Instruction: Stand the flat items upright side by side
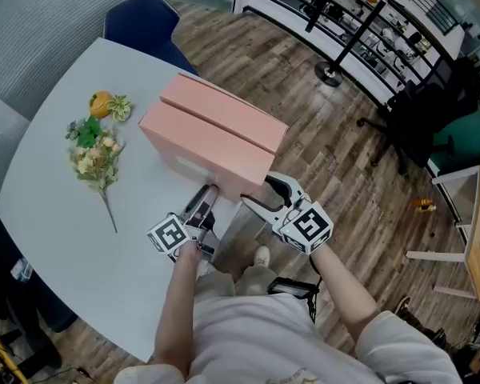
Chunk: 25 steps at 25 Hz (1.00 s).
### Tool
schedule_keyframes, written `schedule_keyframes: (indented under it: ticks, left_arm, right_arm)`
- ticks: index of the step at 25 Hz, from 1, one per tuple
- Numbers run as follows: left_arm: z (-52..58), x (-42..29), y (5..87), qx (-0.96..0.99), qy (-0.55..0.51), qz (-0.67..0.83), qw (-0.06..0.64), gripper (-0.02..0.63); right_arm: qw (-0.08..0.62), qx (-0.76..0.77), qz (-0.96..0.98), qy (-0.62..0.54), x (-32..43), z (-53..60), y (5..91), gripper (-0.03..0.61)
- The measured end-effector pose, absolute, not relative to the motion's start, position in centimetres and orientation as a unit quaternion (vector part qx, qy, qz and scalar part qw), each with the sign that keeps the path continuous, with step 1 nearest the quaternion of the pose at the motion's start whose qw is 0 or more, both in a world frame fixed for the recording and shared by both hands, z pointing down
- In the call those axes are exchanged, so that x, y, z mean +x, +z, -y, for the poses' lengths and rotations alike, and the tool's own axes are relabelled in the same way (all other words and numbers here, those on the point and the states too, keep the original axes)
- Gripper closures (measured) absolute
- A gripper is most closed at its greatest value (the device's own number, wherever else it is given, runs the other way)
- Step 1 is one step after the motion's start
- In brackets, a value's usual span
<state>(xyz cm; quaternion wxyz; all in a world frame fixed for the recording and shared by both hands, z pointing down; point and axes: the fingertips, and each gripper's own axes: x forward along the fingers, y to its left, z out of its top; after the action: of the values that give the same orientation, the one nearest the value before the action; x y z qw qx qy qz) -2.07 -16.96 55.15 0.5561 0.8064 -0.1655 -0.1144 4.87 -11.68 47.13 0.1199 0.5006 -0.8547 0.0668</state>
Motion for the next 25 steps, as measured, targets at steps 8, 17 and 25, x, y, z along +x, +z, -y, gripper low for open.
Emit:
schedule_keyframes:
  ticks: [8,17,25]
  left_arm:
    - [16.8,-1.9,55.0,0.797,-0.127,0.158,0.569,0.380]
    - [16.4,-2.1,53.9,0.809,-0.123,0.182,0.545,0.382]
    - [14.8,-2.6,51.0,0.852,-0.087,0.249,0.451,0.410]
  right_arm:
    - [0.118,0.500,0.855,0.070,4.8,11.7,47.2,0.307]
    - [0.098,0.498,0.859,0.065,5.3,10.5,46.2,0.307]
    - [0.030,0.507,0.856,0.098,8.1,7.9,44.1,0.326]
